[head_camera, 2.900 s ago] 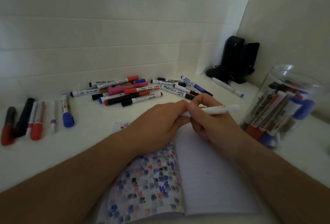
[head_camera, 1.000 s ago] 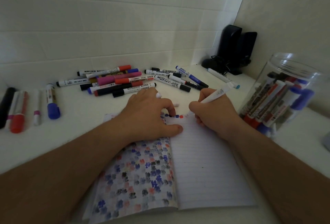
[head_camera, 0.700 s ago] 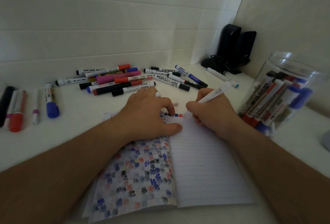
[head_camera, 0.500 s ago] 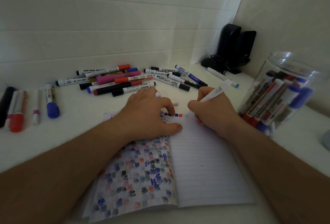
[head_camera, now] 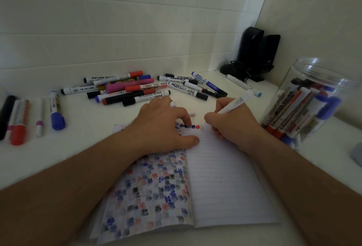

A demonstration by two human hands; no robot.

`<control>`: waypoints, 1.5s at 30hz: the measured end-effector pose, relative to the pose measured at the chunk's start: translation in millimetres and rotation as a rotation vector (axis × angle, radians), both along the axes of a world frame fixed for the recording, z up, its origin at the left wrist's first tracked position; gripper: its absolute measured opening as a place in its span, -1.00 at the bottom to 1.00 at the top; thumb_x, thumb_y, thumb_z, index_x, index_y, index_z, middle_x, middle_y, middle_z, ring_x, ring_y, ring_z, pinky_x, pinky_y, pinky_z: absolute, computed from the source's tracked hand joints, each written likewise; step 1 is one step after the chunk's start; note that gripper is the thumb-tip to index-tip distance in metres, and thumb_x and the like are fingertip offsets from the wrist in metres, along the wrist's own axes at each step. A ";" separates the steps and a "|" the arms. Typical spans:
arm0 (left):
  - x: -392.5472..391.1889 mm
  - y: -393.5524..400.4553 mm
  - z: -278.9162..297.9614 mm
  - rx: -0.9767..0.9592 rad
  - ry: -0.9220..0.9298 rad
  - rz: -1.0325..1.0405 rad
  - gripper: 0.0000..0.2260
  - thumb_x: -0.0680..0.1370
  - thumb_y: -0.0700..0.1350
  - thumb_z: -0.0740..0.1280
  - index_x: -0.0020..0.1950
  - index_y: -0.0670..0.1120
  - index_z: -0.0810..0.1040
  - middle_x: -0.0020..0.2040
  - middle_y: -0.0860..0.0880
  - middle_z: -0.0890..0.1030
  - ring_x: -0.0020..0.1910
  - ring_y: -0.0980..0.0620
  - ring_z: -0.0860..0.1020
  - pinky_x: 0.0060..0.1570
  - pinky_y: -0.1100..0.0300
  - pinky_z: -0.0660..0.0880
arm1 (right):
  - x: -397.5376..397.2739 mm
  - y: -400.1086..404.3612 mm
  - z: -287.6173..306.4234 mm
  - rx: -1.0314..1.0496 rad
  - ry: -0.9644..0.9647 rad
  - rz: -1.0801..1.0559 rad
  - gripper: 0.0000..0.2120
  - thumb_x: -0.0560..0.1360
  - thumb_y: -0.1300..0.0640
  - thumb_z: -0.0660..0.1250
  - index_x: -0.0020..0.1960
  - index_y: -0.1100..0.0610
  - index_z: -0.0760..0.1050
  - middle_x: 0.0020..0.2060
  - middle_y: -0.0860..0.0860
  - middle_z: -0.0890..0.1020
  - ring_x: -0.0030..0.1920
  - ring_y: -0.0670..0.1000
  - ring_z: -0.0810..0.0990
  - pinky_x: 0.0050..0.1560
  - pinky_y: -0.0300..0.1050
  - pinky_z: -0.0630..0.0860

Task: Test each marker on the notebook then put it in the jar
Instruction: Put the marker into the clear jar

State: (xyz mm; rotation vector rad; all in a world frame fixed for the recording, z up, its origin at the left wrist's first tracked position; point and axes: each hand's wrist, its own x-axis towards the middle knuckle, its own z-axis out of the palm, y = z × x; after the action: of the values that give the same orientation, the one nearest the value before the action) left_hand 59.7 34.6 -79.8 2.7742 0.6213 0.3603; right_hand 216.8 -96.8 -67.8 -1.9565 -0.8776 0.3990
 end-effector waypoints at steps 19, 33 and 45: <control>0.7 0.9 1.2 -0.008 0.026 0.022 -0.43 0.35 0.47 0.38 0.28 0.33 0.37 0.08 0.11 0.32 0.14 0.09 0.27 0.13 0.08 0.25 | -3.3 2.9 3.5 0.099 0.104 0.068 -0.75 0.47 0.10 0.57 -0.16 0.21 0.55 -0.36 0.06 0.70 -0.44 0.00 0.55 -0.45 -0.17 0.50; -0.1 2.6 -0.1 -0.020 0.016 0.009 -0.32 0.32 0.49 0.38 0.35 0.32 0.26 0.18 0.09 0.39 0.21 0.05 0.33 0.15 0.05 0.28 | -2.7 5.8 0.3 -0.021 -0.034 0.018 -0.81 0.40 0.17 0.51 -0.22 0.15 0.49 -0.37 0.09 0.59 -0.39 0.01 0.55 -0.32 -0.05 0.54; -0.9 -1.4 3.0 -0.071 -0.027 -0.009 -0.23 0.34 0.42 0.44 0.43 0.21 0.22 0.07 0.16 0.41 0.13 0.05 0.38 0.08 0.04 0.36 | -1.7 4.7 -2.4 -0.005 -0.051 0.015 -0.79 0.37 0.15 0.51 -0.26 0.12 0.48 -0.39 0.07 0.58 -0.37 0.01 0.53 -0.29 -0.01 0.52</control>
State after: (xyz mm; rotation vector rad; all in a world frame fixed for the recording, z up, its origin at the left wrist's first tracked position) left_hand 58.8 33.3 -76.8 2.6996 0.6038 0.3658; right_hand 215.1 -92.1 -70.2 -1.9734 -0.9248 0.3617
